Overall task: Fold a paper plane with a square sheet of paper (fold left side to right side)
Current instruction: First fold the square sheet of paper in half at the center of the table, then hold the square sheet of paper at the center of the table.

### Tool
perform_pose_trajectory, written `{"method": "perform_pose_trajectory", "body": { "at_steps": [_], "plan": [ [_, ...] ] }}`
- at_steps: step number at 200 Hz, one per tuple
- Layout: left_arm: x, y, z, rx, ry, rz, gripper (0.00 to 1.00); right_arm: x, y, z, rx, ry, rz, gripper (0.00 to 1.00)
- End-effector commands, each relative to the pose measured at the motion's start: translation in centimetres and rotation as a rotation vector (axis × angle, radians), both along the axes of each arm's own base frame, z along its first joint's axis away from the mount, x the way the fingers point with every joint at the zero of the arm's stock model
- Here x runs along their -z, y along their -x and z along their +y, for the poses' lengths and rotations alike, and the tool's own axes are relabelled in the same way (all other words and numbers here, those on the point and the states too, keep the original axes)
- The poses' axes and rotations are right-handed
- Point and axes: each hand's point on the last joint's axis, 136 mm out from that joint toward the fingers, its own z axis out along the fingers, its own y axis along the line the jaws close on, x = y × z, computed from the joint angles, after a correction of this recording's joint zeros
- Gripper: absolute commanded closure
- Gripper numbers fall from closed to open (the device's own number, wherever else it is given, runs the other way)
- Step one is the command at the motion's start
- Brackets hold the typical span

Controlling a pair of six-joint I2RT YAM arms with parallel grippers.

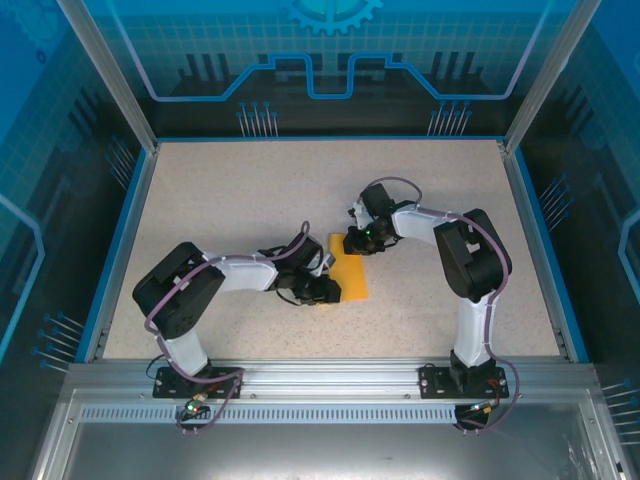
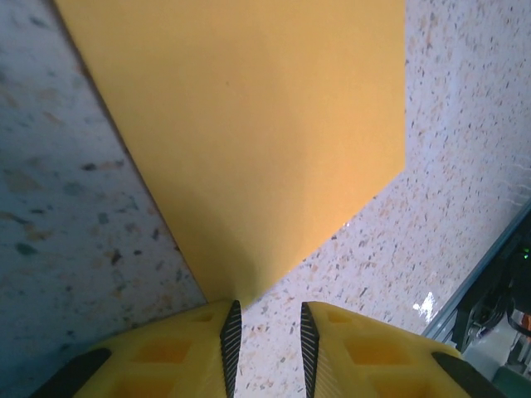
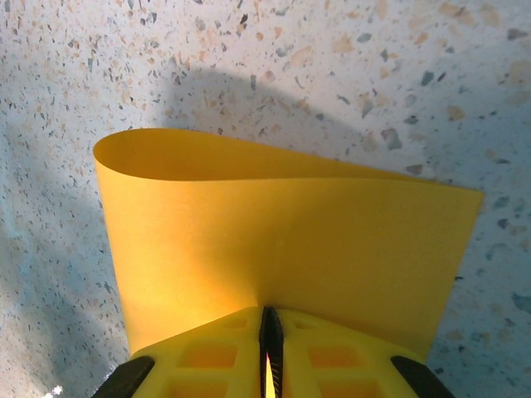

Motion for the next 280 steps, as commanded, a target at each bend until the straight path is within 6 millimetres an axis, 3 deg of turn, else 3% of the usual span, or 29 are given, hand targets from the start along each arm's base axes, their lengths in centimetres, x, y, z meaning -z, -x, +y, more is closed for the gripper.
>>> {"method": "perform_pose_trajectory", "body": {
  "at_steps": [1, 34, 59, 72, 115, 172, 202, 240, 261, 280],
  "plan": [
    [0.7, 2.6, 1.1, 0.009, -0.051, 0.078, 0.71, 2.0, 0.9, -1.9, 0.022, 0.101, 0.048, 0.87],
    [-1.9, 1.7, 0.4, -0.002, 0.021, 0.038, 0.71, 1.5, 0.8, -1.6, 0.011, 0.078, 0.032, 0.87],
    [-5.1, -0.9, -0.7, -0.022, 0.127, -0.009, 0.7, 1.2, 0.8, -1.5, 0.004, 0.068, 0.022, 0.87],
    [-5.8, -2.7, -0.9, -0.037, 0.137, -0.033, 0.7, 1.1, 0.7, -1.4, 0.003, 0.064, 0.02, 0.87],
    [-3.7, -6.3, -1.6, -0.044, 0.071, -0.029, 0.73, 0.7, 0.7, -1.2, -0.002, 0.05, 0.014, 0.87],
    [-0.1, -6.6, -1.2, -0.075, 0.01, 0.021, 0.72, -0.8, 0.3, -0.1, -0.013, -0.018, -0.016, 0.86],
    [1.4, -5.9, -0.1, -0.095, -0.051, 0.054, 0.73, -4.4, -1.1, 0.5, -0.028, -0.057, -0.109, 0.81],
    [2.7, -5.2, 0.9, -0.133, -0.096, 0.087, 0.73, -9.4, -2.2, -0.6, -0.021, -0.021, -0.246, 0.58],
    [3.1, -5.2, 1.1, -0.145, -0.109, 0.095, 0.73, -10.6, -1.1, -1.5, -0.018, -0.019, -0.257, 0.53],
    [3.1, -5.3, 1.0, -0.147, -0.109, 0.095, 0.73, -10.5, 0.8, -1.8, -0.03, -0.031, -0.221, 0.58]
  ]
}}
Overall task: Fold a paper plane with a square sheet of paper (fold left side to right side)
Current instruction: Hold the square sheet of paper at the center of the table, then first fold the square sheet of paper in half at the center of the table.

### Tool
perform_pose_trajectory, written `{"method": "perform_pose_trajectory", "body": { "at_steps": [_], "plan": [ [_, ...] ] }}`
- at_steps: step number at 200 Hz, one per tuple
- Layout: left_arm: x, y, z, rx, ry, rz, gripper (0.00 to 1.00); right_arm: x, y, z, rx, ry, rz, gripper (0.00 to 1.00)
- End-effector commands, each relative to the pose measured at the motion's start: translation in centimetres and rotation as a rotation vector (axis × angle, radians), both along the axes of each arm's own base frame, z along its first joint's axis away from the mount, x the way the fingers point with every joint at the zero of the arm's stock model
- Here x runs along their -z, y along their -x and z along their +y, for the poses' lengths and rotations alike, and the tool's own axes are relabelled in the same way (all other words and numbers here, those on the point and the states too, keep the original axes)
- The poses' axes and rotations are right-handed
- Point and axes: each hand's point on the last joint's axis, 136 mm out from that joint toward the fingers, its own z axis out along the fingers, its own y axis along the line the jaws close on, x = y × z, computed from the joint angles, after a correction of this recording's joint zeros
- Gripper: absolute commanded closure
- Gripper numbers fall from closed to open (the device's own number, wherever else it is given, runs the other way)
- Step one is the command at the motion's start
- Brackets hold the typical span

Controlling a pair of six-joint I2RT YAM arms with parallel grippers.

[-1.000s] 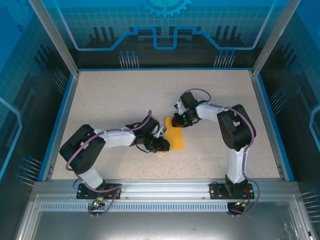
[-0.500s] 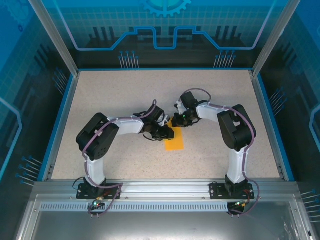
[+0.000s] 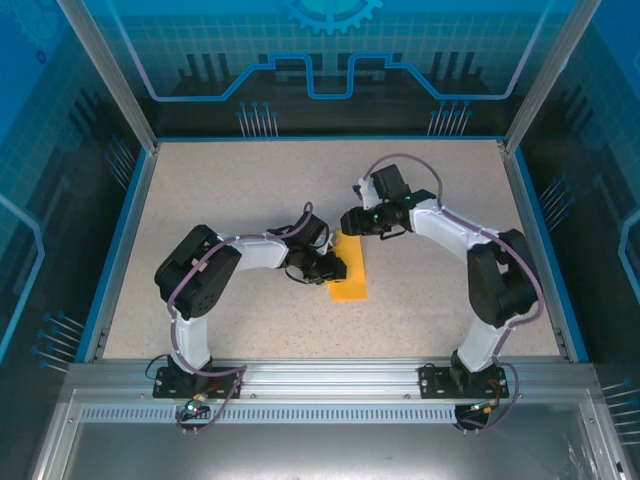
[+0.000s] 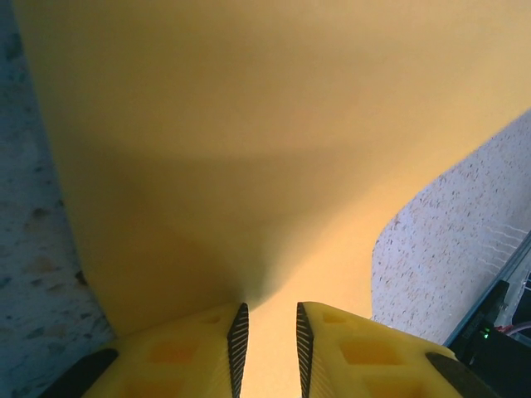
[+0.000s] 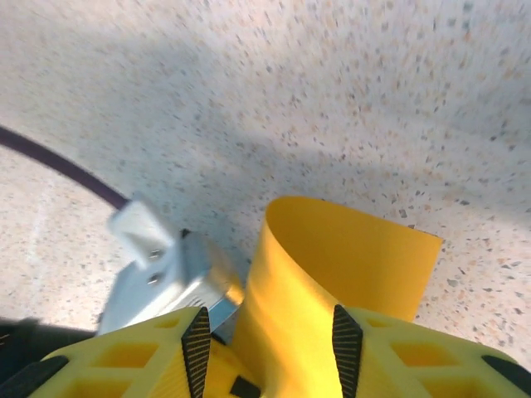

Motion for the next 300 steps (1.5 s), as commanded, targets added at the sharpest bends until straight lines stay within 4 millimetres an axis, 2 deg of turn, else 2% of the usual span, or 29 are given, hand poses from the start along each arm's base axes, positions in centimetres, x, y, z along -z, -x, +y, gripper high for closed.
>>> {"method": "perform_pose_trajectory", "body": {
  "at_steps": [1, 19, 34, 46, 83, 119, 153, 173, 210, 253, 300],
  "plan": [
    [2.9, 1.3, 2.1, -0.045, -0.108, 0.079, 0.73, 0.3, 2.4, -1.4, -0.005, 0.022, 0.053, 0.59],
    [2.7, 1.1, 2.0, -0.044, -0.106, 0.075, 0.73, 1.5, 4.8, -1.2, -0.018, -0.001, 0.11, 0.69],
    [2.6, 1.1, 1.9, -0.045, -0.102, 0.073, 0.73, 3.4, 7.2, -1.0, -0.022, -0.001, 0.173, 0.8],
    [2.5, 1.1, 1.9, -0.044, -0.1, 0.072, 0.73, 5.0, 8.6, -0.8, -0.028, 0.005, 0.214, 0.84],
    [2.0, 0.8, 1.5, -0.044, -0.084, 0.066, 0.74, 9.7, 11.3, -1.0, -0.025, 0.071, 0.342, 0.88],
    [0.3, -0.1, 0.6, -0.04, -0.046, 0.04, 0.73, 11.8, 12.2, -2.2, -0.012, 0.148, 0.395, 0.88],
    [-1.9, -1.8, -0.4, -0.024, -0.012, -0.004, 0.69, 12.9, 12.5, -3.6, -0.008, 0.232, 0.414, 0.88],
    [-2.3, -2.8, -0.2, -0.019, -0.033, -0.02, 0.67, 13.2, 12.5, -3.9, -0.009, 0.26, 0.415, 0.88],
    [-1.7, -4.3, 0.5, -0.039, -0.044, -0.03, 0.68, 13.5, 12.3, -4.0, -0.01, 0.274, 0.42, 0.88],
    [-1.0, -5.2, 0.3, -0.028, -0.06, -0.041, 0.68, 13.4, 12.2, -4.3, -0.014, 0.299, 0.414, 0.88],
    [0.5, -7.0, 2.1, -0.078, -0.124, -0.049, 0.68, 13.9, 12.7, -5.2, -0.03, 0.35, 0.428, 0.89]
  ]
}}
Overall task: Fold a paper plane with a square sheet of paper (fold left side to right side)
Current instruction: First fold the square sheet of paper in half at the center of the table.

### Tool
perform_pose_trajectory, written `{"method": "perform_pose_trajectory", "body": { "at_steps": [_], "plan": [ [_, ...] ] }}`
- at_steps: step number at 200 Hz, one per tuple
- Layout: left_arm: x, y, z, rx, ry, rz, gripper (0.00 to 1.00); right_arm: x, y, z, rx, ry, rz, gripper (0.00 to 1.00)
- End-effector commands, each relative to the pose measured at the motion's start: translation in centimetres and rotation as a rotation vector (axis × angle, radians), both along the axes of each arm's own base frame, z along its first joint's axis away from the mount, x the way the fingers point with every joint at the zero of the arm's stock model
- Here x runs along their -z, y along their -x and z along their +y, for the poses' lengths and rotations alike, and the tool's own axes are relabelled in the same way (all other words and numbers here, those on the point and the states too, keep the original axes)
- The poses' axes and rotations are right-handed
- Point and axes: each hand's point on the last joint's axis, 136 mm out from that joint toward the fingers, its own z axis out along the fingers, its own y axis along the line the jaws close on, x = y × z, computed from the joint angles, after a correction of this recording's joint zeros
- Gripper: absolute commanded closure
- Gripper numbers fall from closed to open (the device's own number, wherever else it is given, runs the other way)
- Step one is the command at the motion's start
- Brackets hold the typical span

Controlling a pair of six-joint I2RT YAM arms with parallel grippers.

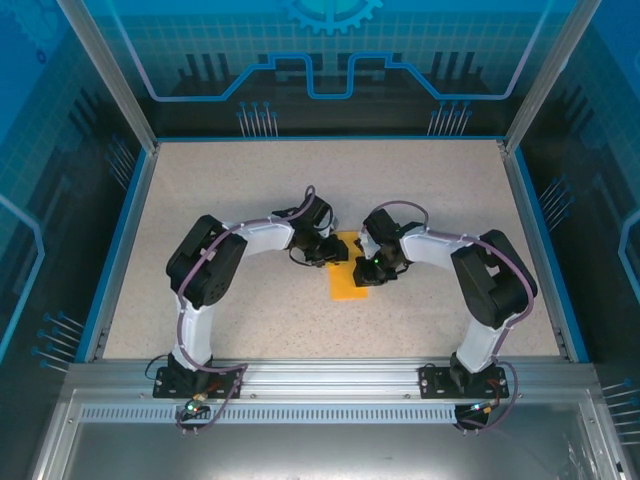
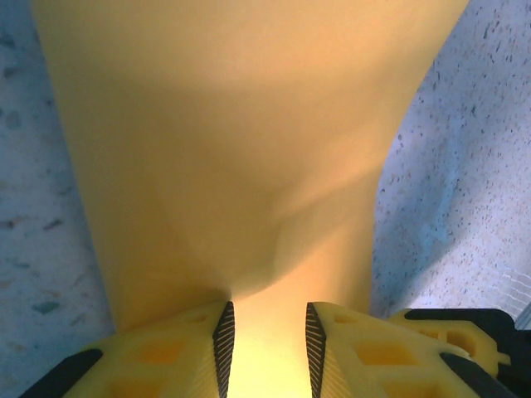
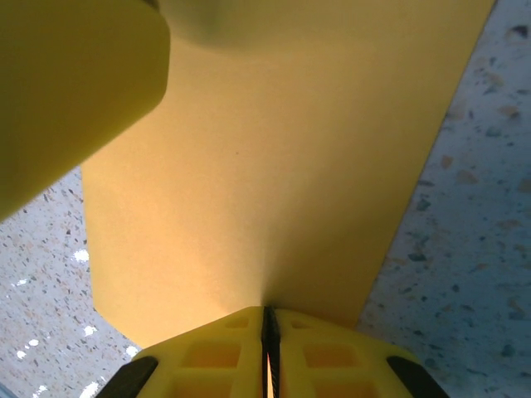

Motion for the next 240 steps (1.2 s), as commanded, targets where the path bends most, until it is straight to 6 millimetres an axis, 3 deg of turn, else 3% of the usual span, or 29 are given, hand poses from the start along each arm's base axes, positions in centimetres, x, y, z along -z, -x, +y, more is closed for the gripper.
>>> {"method": "perform_pose_trajectory", "body": {
  "at_steps": [1, 76, 144, 187, 218, 240],
  "plan": [
    [1.0, -1.7, 1.7, -0.031, -0.06, -0.017, 0.68, 2.8, 1.7, -3.1, -0.018, 0.177, 0.057, 0.89],
    [1.7, -5.8, 3.3, -0.115, -0.086, -0.03, 0.68, 3.4, 2.4, -3.6, -0.039, 0.196, 0.075, 0.89],
    [0.7, -9.6, 3.0, -0.159, -0.067, -0.054, 0.65, 3.5, 2.7, -3.6, -0.047, 0.192, 0.08, 0.9],
    [0.2, -10.9, 2.3, -0.158, -0.046, -0.059, 0.63, 3.5, 2.7, -3.8, -0.048, 0.195, 0.078, 0.9],
    [-1.7, -10.8, 2.5, -0.149, -0.031, -0.105, 0.63, 3.3, 2.5, -3.5, -0.047, 0.183, 0.076, 0.89],
    [-4.1, -10.3, 2.5, -0.142, 0.015, -0.157, 0.63, 3.2, 2.3, -3.3, -0.046, 0.179, 0.072, 0.9]
  ]
}}
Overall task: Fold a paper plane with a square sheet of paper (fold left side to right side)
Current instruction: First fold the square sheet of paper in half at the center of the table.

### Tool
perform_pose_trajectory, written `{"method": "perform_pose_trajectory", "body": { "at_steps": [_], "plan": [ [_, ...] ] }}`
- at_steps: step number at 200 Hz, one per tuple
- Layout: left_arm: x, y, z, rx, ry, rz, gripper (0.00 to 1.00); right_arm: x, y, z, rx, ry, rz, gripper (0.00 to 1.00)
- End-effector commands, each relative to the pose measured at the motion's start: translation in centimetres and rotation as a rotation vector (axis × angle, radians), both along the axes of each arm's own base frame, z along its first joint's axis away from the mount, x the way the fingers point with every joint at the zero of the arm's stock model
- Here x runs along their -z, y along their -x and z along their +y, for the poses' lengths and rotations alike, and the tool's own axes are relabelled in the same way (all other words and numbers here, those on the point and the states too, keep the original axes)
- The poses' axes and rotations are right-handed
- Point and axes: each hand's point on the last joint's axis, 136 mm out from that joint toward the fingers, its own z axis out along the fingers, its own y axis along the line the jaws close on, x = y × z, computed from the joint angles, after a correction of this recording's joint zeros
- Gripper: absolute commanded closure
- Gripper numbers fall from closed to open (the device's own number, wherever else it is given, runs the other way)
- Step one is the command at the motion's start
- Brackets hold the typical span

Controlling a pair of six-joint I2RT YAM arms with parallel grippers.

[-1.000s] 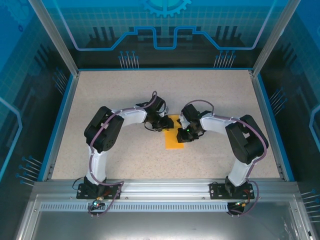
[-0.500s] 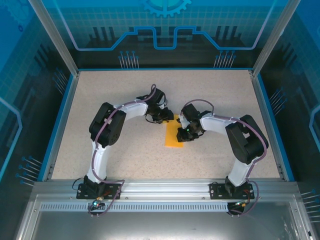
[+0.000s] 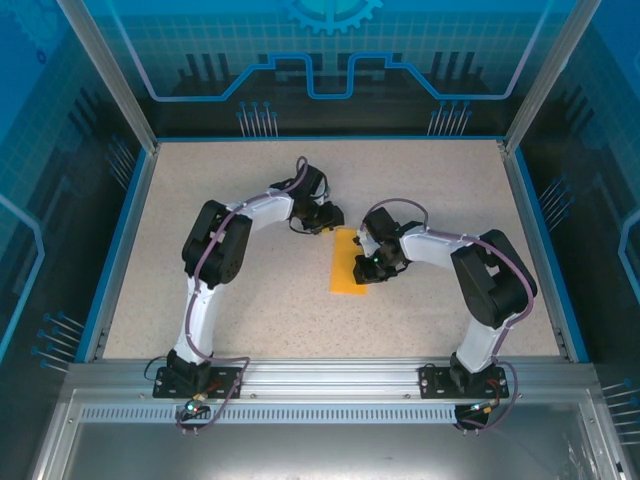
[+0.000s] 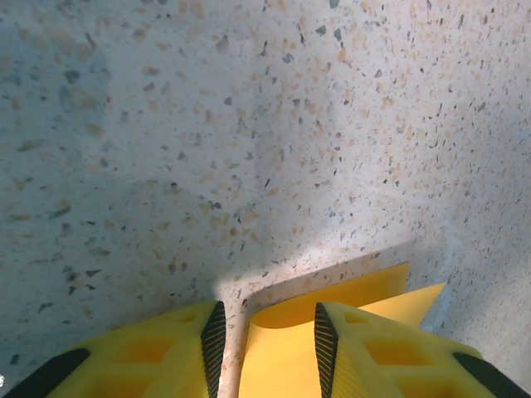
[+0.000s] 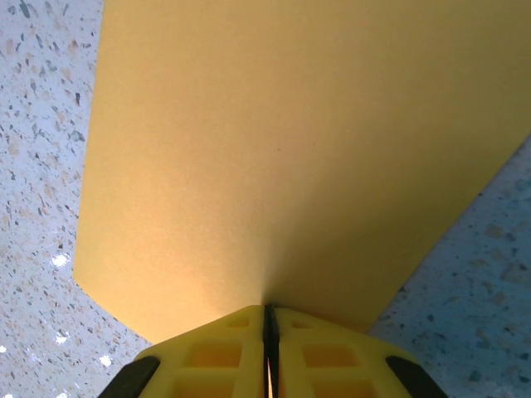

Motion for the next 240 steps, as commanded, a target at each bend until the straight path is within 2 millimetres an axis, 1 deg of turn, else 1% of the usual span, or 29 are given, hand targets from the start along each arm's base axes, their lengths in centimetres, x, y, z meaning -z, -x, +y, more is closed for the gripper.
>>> {"method": "perform_pose_trajectory", "body": {
  "at_steps": [1, 12, 31, 47, 59, 76, 125, 139, 167, 184, 203, 222, 240],
  "plan": [
    [-3.7, 0.2, 0.3, 0.005, 0.038, -0.078, 0.63, 3.2, 3.0, -3.2, -0.005, 0.164, 0.119, 0.9],
    [-4.6, 0.7, 0.1, 0.012, 0.067, -0.095, 0.63, 3.2, 3.0, -3.1, -0.006, 0.163, 0.118, 0.89],
    [-5.0, 1.9, -0.7, 0.035, 0.133, -0.085, 0.64, 3.3, 3.0, -3.1, -0.008, 0.165, 0.123, 0.9],
    [-4.5, 2.8, -1.7, 0.059, 0.174, -0.055, 0.64, 3.4, 2.9, -3.0, -0.009, 0.165, 0.124, 0.9],
    [-3.8, 3.1, -2.3, 0.069, 0.184, -0.041, 0.65, 3.3, 2.8, -2.9, -0.009, 0.163, 0.123, 0.9],
    [-2.7, 3.1, -2.7, 0.076, 0.178, -0.021, 0.65, 3.3, 2.8, -3.0, -0.009, 0.164, 0.123, 0.9],
    [-0.7, 1.9, -3.3, 0.077, 0.158, -0.001, 0.66, 3.1, 2.8, -3.0, -0.011, 0.173, 0.125, 0.89],
    [0.1, 1.5, -2.8, 0.067, 0.12, -0.001, 0.66, 3.1, 2.8, -3.2, -0.011, 0.179, 0.127, 0.89],
    [1.9, 0.6, -0.8, 0.005, 0.025, 0.002, 0.66, 2.9, 3.2, -3.5, -0.023, 0.193, 0.135, 0.89],
    [2.6, 0.1, 0.2, -0.026, -0.003, 0.005, 0.67, 2.7, 3.3, -3.7, -0.036, 0.201, 0.14, 0.89],
    [2.7, -0.6, 1.0, -0.049, -0.016, 0.001, 0.67, 2.8, 3.7, -4.0, -0.044, 0.21, 0.148, 0.89],
    [2.6, -1.0, 1.3, -0.055, -0.014, -0.001, 0.67, 2.8, 3.8, -3.8, -0.047, 0.199, 0.152, 0.89],
    [1.8, -1.3, 1.5, -0.052, -0.011, -0.02, 0.67, 2.6, 3.7, -3.6, -0.047, 0.186, 0.144, 0.89]
  ]
}}
